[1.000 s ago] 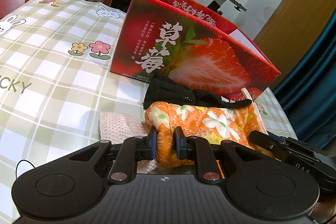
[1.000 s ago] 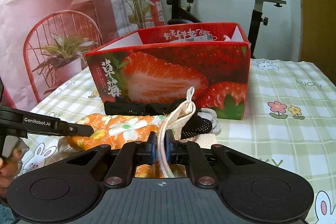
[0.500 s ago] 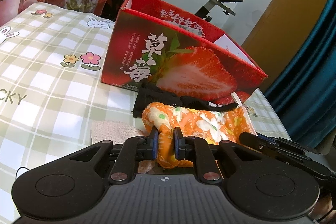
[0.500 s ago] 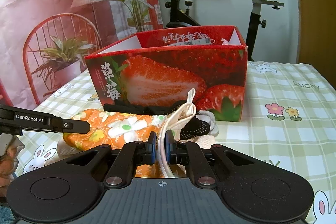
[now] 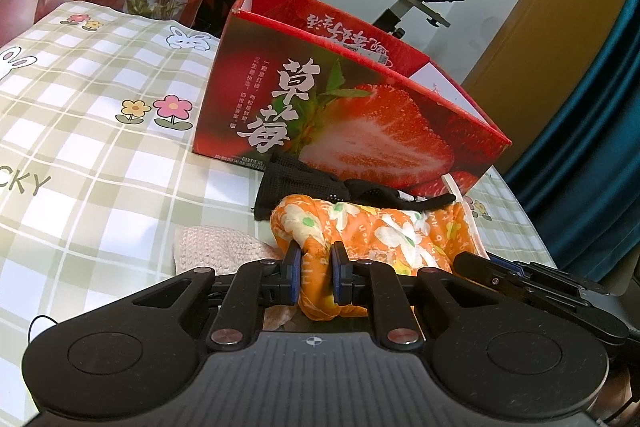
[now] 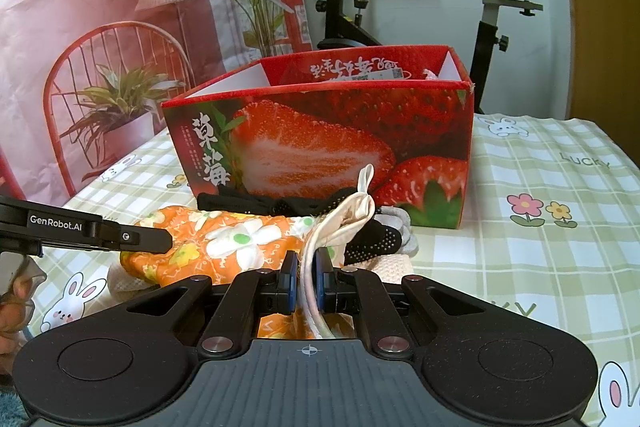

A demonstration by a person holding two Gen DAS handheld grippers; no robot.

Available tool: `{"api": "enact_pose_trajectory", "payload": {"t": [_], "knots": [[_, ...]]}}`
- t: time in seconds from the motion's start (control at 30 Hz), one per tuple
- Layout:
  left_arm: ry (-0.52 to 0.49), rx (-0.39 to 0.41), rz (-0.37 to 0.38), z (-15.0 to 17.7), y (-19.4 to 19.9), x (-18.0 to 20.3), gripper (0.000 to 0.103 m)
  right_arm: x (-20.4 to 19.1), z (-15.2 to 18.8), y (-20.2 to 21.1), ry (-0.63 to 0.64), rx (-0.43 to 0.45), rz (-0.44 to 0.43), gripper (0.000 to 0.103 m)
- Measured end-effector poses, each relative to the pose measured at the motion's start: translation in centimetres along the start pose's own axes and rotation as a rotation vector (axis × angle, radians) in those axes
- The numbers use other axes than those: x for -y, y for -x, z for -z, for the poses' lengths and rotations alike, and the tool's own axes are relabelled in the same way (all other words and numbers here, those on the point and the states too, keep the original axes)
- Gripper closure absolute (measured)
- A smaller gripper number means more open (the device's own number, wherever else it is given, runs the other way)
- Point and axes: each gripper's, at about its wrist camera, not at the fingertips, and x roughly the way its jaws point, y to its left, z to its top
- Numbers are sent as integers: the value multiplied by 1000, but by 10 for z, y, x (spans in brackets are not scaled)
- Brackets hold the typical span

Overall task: Organize soft objects
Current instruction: 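Lift the orange floral bag with both grippers and carry it over the box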

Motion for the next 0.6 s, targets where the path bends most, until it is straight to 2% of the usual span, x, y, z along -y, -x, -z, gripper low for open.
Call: {"api": "enact_pose_trajectory", "payload": {"t": [0.13,0.33,0.5,0.6], "knots": [[-20,17,6,-6,8,3,88,0,-3,3,15,12,2,95],[-113,116,42,-29,39,20,88,-1,-22,25,90,67,3,95],[-216,219,68,-61,62,43,88,0,-55,40,139,137,-8,95],[-241,276,75,-84,67,54,88,0,-82,43,170,185,-12,95]]}}
